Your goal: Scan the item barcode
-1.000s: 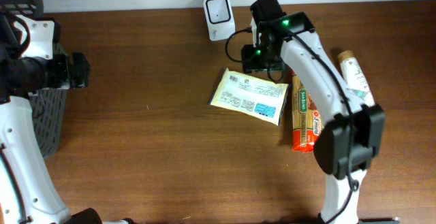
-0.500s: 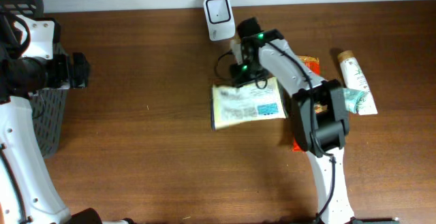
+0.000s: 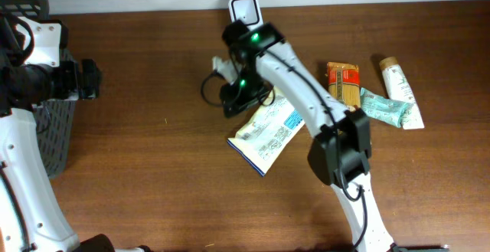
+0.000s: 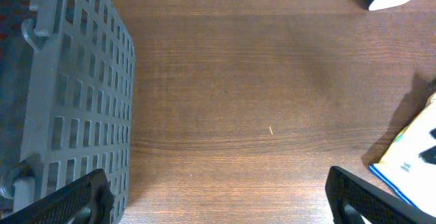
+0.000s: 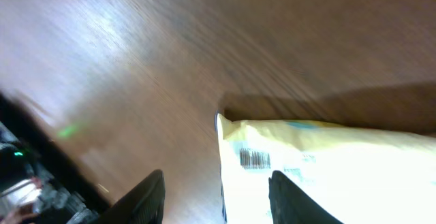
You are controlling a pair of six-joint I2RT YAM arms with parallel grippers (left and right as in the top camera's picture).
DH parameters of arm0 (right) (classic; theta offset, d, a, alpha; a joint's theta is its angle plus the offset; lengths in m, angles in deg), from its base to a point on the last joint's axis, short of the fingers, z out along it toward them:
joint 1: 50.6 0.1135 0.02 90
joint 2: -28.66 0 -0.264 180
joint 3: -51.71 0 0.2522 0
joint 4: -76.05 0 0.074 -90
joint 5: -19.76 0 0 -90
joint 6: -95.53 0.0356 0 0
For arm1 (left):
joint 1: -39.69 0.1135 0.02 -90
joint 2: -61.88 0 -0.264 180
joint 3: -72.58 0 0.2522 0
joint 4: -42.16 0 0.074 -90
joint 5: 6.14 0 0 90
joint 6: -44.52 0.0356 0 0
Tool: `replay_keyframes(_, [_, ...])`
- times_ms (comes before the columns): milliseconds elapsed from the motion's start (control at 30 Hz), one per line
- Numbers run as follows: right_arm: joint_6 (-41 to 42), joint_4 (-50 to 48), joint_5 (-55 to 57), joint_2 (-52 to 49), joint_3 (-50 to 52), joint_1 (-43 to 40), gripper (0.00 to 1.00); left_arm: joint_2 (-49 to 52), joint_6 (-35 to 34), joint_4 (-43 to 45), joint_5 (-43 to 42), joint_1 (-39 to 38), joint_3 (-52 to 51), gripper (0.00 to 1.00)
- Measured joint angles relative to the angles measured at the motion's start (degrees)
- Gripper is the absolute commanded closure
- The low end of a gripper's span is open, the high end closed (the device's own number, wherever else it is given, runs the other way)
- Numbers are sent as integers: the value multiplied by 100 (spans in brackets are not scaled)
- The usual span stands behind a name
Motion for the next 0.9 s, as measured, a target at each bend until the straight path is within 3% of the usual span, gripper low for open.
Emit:
replay_keyframes(100, [424, 1040, -37, 385, -970, -590, 45, 0, 0, 0, 0, 0, 0, 1])
replay_keyframes(233, [728, 1067, -39, 1119, -1043, -1287, 45, 0, 0, 0, 0, 0, 0, 1])
replay_keyframes(333, [850, 1034, -17, 1578, -511, -1388, 43, 0, 0, -7, -2, 0, 0, 1])
replay_keyframes(467, [1300, 901, 542, 2365, 1287, -1368, 41, 0, 0, 2, 0, 0, 0, 1])
replay_keyframes(567, [1779, -470, 664, 2391, 2975, -1429, 28, 0, 0, 4, -2, 0, 0, 1])
replay_keyframes(667, [2232, -1685, 588, 2339, 4389, -1598, 22, 0, 0, -4, 0, 0, 0, 1])
replay_keyframes(767, [2590, -2708, 470, 2319, 5348, -1823, 15, 0, 0, 2, 0, 0, 0, 1])
replay_keyframes(900, [3224, -4105, 221, 2387, 6183, -1847, 14, 0, 0, 0, -2, 0, 0, 1])
